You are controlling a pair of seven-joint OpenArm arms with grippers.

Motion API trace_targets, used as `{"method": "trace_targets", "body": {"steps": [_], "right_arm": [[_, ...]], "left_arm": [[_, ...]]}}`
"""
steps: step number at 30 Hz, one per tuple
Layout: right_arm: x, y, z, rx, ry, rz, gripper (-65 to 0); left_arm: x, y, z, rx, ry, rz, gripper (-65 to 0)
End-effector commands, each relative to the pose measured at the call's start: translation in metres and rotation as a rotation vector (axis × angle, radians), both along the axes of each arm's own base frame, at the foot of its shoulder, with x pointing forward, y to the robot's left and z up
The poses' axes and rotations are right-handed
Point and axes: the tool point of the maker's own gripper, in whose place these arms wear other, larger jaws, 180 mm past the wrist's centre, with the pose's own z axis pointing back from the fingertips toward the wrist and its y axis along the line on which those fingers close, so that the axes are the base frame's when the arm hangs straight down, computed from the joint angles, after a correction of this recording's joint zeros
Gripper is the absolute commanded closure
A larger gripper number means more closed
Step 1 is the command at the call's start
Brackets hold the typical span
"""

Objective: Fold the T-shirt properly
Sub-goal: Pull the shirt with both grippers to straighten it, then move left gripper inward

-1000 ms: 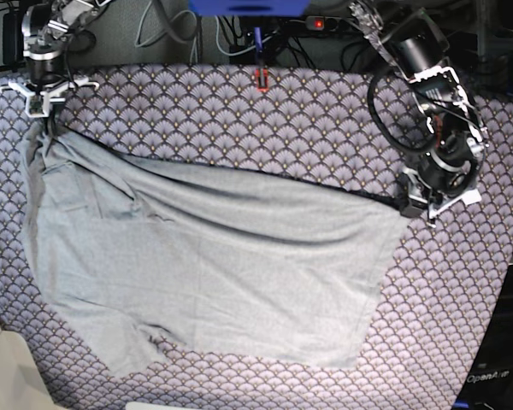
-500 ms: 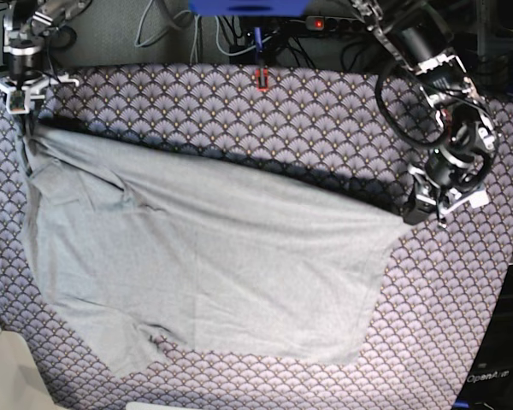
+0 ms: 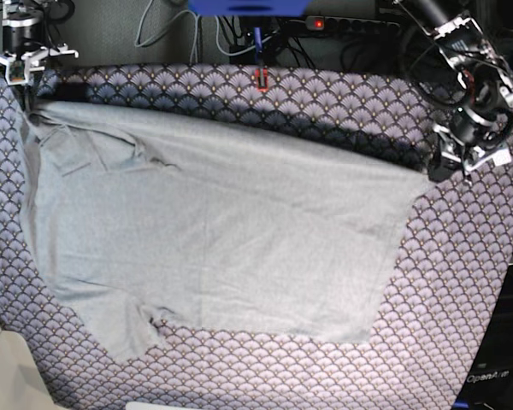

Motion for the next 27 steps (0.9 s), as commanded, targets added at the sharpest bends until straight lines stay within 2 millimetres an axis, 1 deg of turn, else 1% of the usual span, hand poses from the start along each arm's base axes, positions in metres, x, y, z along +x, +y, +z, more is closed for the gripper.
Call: {"method": "trace_targets", "body": {"steps": [1, 2, 4, 8, 11, 14, 18, 22, 23, 25, 26, 27], "right_arm": [[-0.002, -0.013, 0.02, -0.039, -0.062, -0.018, 0.0], [-0.002, -0.014, 0.022, -0.044, -0.071, -0.016, 0.0], [-0.008, -0.023, 0.033, -0.064, -0.112, -0.033, 0.0], [-0.016, -0.029, 0.046, -0.085, -0.17, -0.048, 0.0], [-0.021, -0.029, 0.044, -0.073, -0.187, -0.062, 0.0], [-0.023, -0.028, 0.04, -0.058, -0.183, -0.066, 0.0], [-0.024, -0.027, 0.038, -0.053, -0.179, -0.069, 0.0], [-0.023, -0.03, 0.038, -0.056, -0.181, -0.083, 0.0], [-0.025, -0.032, 0.039, -0.06, -0.182, -0.091, 0.0], [-0.022, -0.034, 0.042, -0.063, -0.196, -0.1, 0.0], [-0.021, -0.036, 0.043, -0.066, -0.203, -0.109, 0.0], [-0.022, -0.038, 0.044, -0.069, -0.21, -0.119, -0.6]], "left_arm": [[0.004, 0.013, 0.017, 0.015, -0.059, 0.026, 0.0], [0.0, 0.014, 0.016, 0.004, -0.056, 0.027, 0.0], [-0.008, 0.016, 0.015, -0.014, -0.05, 0.033, 0.0], [-0.024, 0.018, 0.008, -0.023, -0.019, 0.034, 0.0], [-0.033, 0.019, 0.003, -0.018, 0.002, 0.039, 0.0], [-0.036, 0.018, 0.003, 0.011, -0.012, 0.014, 0.0], [-0.034, 0.018, 0.004, 0.019, -0.022, 0.004, 0.0], [-0.028, 0.015, 0.008, 0.017, -0.039, -0.002, 0.0], [-0.023, 0.014, 0.012, 0.018, -0.055, -0.006, 0.0], [-0.014, 0.013, 0.022, 0.034, -0.084, -0.014, 0.0], [-0.013, 0.013, 0.026, 0.045, -0.092, -0.016, 0.0], [-0.008, 0.013, 0.034, 0.059, -0.111, -0.021, 0.0]]}}
